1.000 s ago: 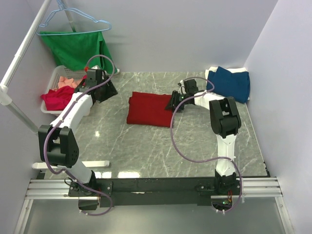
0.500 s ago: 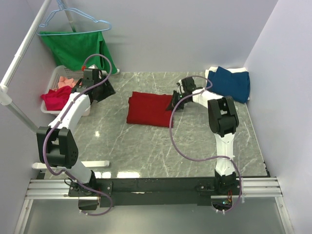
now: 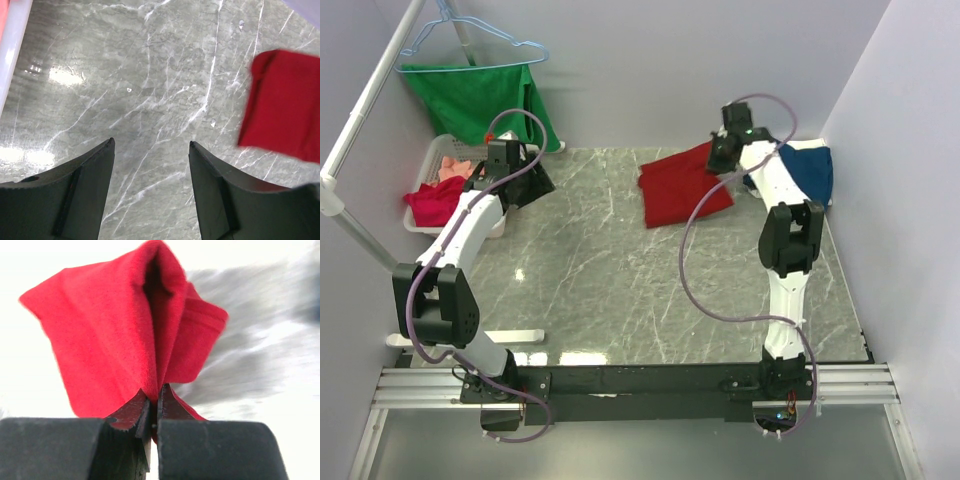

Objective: Fold and stack the t-shirts
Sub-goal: Neatly place the folded tshirt to the corner

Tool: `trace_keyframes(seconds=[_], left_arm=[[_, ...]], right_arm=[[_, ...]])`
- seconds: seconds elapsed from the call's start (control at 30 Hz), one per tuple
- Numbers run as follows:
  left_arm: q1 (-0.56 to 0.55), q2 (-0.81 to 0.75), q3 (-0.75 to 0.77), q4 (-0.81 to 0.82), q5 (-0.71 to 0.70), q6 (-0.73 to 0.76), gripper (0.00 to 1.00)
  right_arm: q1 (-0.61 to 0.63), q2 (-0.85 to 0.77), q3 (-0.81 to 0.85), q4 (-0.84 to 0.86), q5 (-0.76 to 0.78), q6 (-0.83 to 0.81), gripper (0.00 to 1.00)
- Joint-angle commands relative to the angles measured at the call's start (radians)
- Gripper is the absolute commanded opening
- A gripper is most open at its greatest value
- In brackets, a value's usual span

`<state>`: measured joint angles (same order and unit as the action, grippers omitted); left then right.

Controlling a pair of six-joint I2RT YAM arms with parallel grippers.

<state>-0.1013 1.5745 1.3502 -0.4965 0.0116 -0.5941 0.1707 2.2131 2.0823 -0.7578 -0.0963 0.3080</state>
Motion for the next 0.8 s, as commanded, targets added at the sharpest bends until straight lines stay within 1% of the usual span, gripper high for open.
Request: trace_keyframes(seconds=[0.0,0.03,0.1,0.3,0.33,0.43,0.47,0.57,0.77], left_arm=[[0.005,-0.034,0.003,0.026,0.030,0.019,0.66],[0.005,-0.031,0.006,0.027,0.030,0.019,0.66],[0.005,-0.022,0.007,0.026,0.031,0.020,0.66],[0.005,0.004,0.018,0.021,0.037,0.020,0.66],[0.005,0.012,0.023,0.022,0.039,0.020,0.66],[0.005,0.030,0.030,0.021,0.044,0.014,0.66],[0.005,0.035,0.033,0.022,0.045,0.011,0.66],[0.005,0.056,0.040,0.024,0.053,0.001,0.66],[0.005,0.101,0.064,0.027,0.062,-0.022,0.66]], right_arm=[[-0.054,0.039,0.165,-0.100,0.176,-0.067,0.00],[-0.069,0.048,0.217,-0.109,0.196,-0.070,0.00],[-0.088,0.053,0.246,-0.112,0.242,-0.070,0.00],[-0.146,0.030,0.255,-0.034,0.346,-0.061,0.00],[-0.157,0.028,0.257,-0.023,0.386,-0.057,0.00],[-0.166,0.033,0.257,0.026,0.482,-0.029,0.00],[-0.192,0.039,0.259,0.047,0.501,0.003,0.00],[-0.204,0.057,0.265,0.099,0.570,0.046,0.00],[-0.215,0.085,0.321,0.153,0.722,0.126,0.00]])
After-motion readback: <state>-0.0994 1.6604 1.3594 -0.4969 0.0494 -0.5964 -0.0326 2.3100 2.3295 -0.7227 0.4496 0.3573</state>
